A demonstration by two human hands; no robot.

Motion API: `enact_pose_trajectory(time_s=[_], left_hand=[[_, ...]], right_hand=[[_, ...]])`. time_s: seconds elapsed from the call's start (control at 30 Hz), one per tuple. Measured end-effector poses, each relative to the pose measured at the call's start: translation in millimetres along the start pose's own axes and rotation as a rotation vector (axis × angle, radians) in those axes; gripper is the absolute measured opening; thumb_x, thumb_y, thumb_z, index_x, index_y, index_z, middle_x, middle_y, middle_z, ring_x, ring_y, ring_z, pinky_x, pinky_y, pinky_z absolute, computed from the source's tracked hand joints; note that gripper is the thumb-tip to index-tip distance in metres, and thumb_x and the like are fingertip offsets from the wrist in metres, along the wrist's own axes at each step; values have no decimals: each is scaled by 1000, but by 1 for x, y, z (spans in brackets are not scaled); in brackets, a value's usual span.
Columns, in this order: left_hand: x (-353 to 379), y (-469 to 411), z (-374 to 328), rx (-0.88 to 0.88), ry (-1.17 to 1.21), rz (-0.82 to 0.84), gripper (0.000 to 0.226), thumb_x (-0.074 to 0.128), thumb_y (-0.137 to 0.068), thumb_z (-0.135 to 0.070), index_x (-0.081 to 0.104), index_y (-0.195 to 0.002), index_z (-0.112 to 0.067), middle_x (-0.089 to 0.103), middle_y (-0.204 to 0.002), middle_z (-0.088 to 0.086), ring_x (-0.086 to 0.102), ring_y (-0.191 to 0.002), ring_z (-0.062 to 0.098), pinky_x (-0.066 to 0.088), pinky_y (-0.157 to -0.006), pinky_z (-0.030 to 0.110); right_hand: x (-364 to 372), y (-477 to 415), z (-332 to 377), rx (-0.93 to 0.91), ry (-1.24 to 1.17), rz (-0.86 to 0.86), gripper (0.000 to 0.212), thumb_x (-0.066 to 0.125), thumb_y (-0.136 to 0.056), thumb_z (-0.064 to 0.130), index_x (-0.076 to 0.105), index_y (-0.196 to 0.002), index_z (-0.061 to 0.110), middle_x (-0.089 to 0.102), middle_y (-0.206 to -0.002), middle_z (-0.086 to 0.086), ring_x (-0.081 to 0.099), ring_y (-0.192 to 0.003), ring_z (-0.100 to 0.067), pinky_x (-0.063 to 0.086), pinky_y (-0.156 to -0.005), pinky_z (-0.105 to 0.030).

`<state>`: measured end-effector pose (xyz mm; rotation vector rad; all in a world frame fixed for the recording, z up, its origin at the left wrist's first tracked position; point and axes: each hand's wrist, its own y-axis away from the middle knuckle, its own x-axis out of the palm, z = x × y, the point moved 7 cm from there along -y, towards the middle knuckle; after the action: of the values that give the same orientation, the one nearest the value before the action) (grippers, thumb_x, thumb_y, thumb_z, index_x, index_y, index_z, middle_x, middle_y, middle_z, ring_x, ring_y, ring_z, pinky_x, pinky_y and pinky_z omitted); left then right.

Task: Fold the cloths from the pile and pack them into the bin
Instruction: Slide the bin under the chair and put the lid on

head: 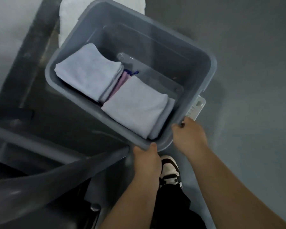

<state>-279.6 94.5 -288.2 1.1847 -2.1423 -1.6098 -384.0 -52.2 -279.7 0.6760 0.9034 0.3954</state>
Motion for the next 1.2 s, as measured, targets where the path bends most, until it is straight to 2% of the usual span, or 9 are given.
enact_pose_trajectory(time_s=[0.23, 0.33, 0.4, 0.57, 0.7, 0.83, 0.93, 1.03, 1.2], left_hand=[[-4, 45, -64, -124, 201, -135, 60, 62, -96, -27, 33, -148, -20, 56, -130, 14, 58, -112, 29, 46, -107, 49], [14, 61, -84, -182, 272, -120, 34, 57, -99, -28, 56, -119, -1, 62, -98, 14, 61, -94, 32, 54, -92, 49], [32, 69, -80, -342, 377, -69, 22, 53, -103, -29, 56, -106, -7, 55, -83, 6, 58, -80, 26, 50, -76, 39], [66, 73, -61, -610, 573, -73, 28, 58, -100, -43, 59, -100, -15, 58, -96, 7, 59, -77, 22, 48, -69, 32], [91, 46, -57, -630, 852, -127, 28, 57, -102, -42, 59, -102, -15, 58, -82, 8, 55, -62, 18, 44, -51, 25], [107, 28, -55, -598, 1084, -220, 19, 49, -107, -27, 59, -105, -12, 65, -77, 9, 59, -60, 16, 49, -41, 17], [106, 26, -52, -560, 1139, -243, 19, 51, -107, -27, 60, -102, -12, 67, -75, 7, 59, -58, 15, 46, -41, 18], [97, 21, -56, -523, 1146, -248, 19, 51, -106, -29, 58, -96, -14, 69, -70, 6, 62, -54, 13, 42, -44, 19], [75, -12, -93, -462, 1171, -203, 21, 47, -107, -31, 57, -95, -16, 69, -57, -2, 61, -44, 7, 33, -38, 14]], right_hand=[[-17, -4, 36, 56, 38, 205, 20, 55, -98, 33, 62, -93, 15, 60, -87, 0, 61, -88, -26, 38, -63, -30], [-40, -5, 50, 89, -48, 166, 30, 58, -100, 30, 54, -127, 19, 46, -83, 9, 51, -74, -12, 37, -59, -27], [-53, -12, 58, 104, -61, 147, 32, 59, -100, 26, 46, -128, 20, 43, -82, 13, 46, -69, -4, 34, -54, -25], [-74, -57, 68, 186, -78, 52, 46, 66, -91, 29, 48, -126, 5, 63, -115, -8, 61, -90, -26, 43, -72, -30], [-77, -97, 67, 186, -138, 4, 33, 63, -94, 26, 52, -117, 5, 63, -110, -11, 60, -88, -26, 49, -76, -34], [-63, -102, 60, 127, -209, 66, 32, 62, -93, 24, 39, -112, 11, 54, -93, -1, 54, -74, -15, 45, -61, -27], [-57, -99, 61, 61, -192, 138, 32, 66, -100, 21, 41, -116, 11, 61, -113, -7, 69, -85, -20, 62, -66, -30], [-47, -104, 75, 29, -169, 225, 33, 67, -101, 28, 40, -113, 14, 63, -120, -9, 77, -80, -23, 56, -52, -18], [-16, -122, 135, -98, -89, 301, 34, 67, -101, 34, 43, -112, 13, 68, -113, -8, 78, -67, -21, 65, -70, -43]])
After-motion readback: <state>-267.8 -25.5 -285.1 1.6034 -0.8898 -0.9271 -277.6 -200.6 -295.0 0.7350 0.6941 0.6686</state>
